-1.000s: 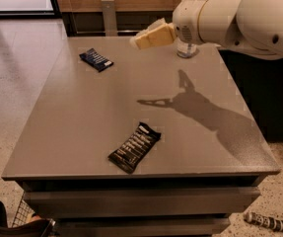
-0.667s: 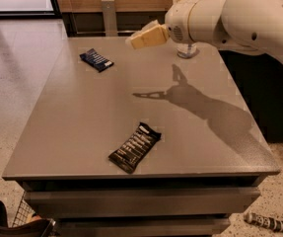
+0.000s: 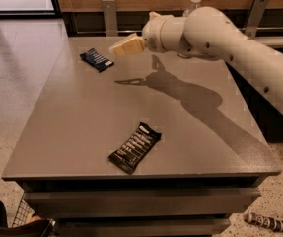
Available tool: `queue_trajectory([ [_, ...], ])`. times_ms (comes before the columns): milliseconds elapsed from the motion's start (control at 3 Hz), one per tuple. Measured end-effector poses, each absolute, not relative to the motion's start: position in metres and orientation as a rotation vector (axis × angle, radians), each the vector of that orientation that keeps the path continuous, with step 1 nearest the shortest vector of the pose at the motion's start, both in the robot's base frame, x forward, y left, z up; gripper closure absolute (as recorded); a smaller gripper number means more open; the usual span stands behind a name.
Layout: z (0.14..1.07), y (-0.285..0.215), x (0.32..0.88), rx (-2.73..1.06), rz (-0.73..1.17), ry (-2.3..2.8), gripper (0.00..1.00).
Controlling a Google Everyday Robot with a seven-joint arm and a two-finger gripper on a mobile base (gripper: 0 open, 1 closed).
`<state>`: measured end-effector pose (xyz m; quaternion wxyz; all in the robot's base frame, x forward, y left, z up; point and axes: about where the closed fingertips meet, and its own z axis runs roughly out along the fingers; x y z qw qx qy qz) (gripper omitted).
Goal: Pick rxbar blueberry
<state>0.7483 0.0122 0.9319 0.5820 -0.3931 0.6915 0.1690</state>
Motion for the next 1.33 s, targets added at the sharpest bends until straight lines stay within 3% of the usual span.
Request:
queue_trajectory([
  [333,0.882,0.058,0.768,-0.918,0.474,1.638,0.00],
  [1333,0.832,0.129,0.792,-0.892,0.606,1.602,0.00],
])
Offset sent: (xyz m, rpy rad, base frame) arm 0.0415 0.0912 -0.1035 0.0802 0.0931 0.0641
